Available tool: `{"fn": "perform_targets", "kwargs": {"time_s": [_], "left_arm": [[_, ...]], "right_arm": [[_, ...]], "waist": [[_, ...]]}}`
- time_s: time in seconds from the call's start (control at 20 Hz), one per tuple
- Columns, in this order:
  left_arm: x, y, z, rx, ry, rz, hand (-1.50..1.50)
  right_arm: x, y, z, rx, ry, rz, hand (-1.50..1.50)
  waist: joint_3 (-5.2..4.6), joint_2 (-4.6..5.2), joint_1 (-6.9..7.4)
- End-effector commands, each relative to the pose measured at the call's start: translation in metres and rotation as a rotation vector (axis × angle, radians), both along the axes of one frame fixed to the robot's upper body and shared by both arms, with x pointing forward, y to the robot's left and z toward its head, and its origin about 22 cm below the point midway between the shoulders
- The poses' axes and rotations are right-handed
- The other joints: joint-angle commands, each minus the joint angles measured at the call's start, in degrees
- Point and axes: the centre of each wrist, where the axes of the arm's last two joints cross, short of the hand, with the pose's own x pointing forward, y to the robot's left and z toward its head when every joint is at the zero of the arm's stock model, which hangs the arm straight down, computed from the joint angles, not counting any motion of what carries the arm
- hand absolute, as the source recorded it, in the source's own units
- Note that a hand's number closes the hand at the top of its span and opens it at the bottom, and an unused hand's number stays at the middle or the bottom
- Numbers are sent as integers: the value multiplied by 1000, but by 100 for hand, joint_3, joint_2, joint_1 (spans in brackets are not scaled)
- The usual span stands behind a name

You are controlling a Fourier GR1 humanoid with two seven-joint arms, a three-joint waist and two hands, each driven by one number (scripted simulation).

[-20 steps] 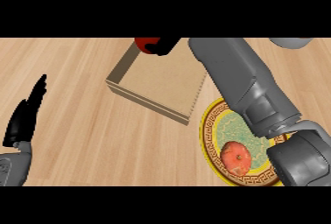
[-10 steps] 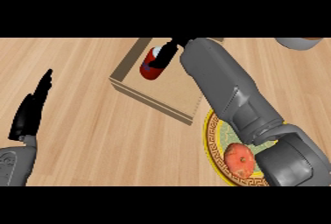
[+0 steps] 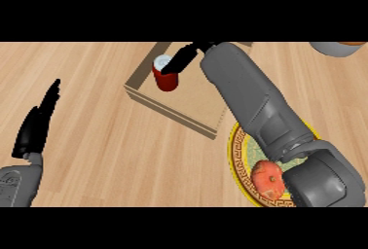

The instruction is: Pick the can from the plate and place it in the cardboard box

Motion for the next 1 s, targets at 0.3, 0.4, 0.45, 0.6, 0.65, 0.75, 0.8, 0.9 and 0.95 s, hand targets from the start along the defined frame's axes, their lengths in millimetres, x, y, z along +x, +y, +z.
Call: {"fn": "perform_targets", "kwargs": {"time_s": [0.3,0.4,0.45,0.6,0.65,0.75,0.8,0.9,0.95], "left_arm": [[1,9,1,-2,-4,31,0],[-6,8,-1,-6,11,9,0],[-1,8,1,-2,5,14,0],[1,12,7,-1,-7,38,0],[-7,5,-1,-10,3,4,0],[-13,2,-12,0,2,26,0],[-3,17,4,11,-6,43,0],[-2,10,0,7,8,22,0],[-9,10,-4,-9,2,20,0]], "right_arm": [[15,-48,20,354,-50,-65,-150],[19,-71,22,386,-27,-76,-150],[22,-85,28,406,-40,-77,-150],[25,-120,32,433,-28,-94,-150],[25,-130,31,420,-11,-116,-150],[25,-157,27,416,-16,-145,-150],[23,-167,15,425,-14,-152,-150],[23,-186,27,430,-27,-167,-150],[21,-203,27,435,-7,-185,-150]], "waist": [[6,-38,-151],[10,-32,-83],[9,-7,-121],[12,-26,-169],[12,-16,-88],[11,-43,-161],[13,-33,-213],[14,0,-170],[15,-17,-137]]}}
